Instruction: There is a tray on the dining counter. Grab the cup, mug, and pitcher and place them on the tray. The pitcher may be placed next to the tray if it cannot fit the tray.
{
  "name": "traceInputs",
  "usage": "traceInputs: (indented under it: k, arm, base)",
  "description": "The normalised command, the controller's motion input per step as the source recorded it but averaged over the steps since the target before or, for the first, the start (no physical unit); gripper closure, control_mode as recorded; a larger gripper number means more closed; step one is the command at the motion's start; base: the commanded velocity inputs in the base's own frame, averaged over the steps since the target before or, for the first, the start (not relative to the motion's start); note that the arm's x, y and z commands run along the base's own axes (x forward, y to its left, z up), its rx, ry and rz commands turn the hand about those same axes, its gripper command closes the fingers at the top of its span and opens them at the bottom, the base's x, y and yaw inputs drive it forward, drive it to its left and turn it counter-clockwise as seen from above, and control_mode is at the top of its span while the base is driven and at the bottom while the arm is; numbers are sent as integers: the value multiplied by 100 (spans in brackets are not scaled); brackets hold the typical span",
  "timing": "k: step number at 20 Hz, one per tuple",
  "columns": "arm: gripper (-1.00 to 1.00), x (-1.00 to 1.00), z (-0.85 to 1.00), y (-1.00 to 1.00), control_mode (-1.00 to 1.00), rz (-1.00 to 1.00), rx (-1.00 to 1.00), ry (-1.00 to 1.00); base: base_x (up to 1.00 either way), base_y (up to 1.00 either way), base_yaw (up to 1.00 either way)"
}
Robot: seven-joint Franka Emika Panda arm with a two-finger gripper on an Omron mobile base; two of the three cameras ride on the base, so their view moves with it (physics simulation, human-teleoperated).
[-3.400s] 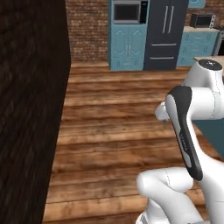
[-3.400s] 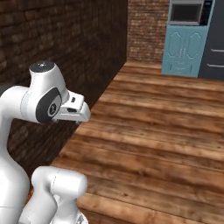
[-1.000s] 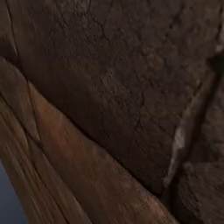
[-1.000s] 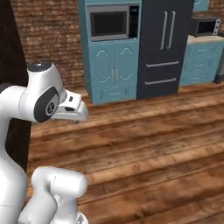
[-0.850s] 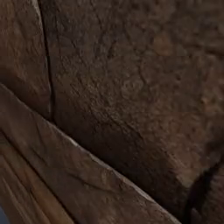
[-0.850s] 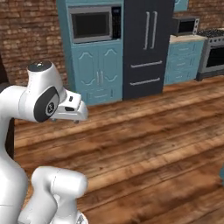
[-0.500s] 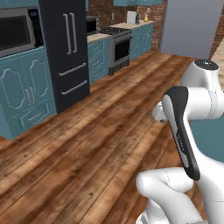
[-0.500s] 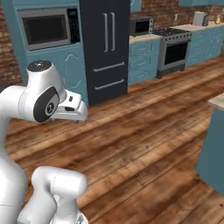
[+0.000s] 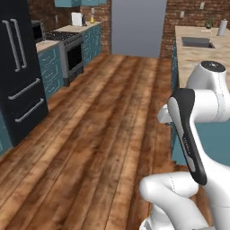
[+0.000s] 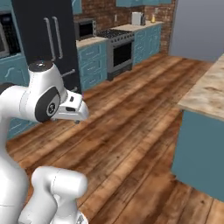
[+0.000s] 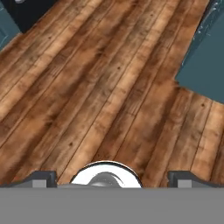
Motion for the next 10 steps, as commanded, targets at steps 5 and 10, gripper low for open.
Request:
traceInputs:
  k: [5,10]
  arm:
    - [-100,0,0,0,100,0,0,0]
    - [-100,0,0,0,100,0,0,0]
  base:
    - [100,79,-54]
    - [100,73,-45]
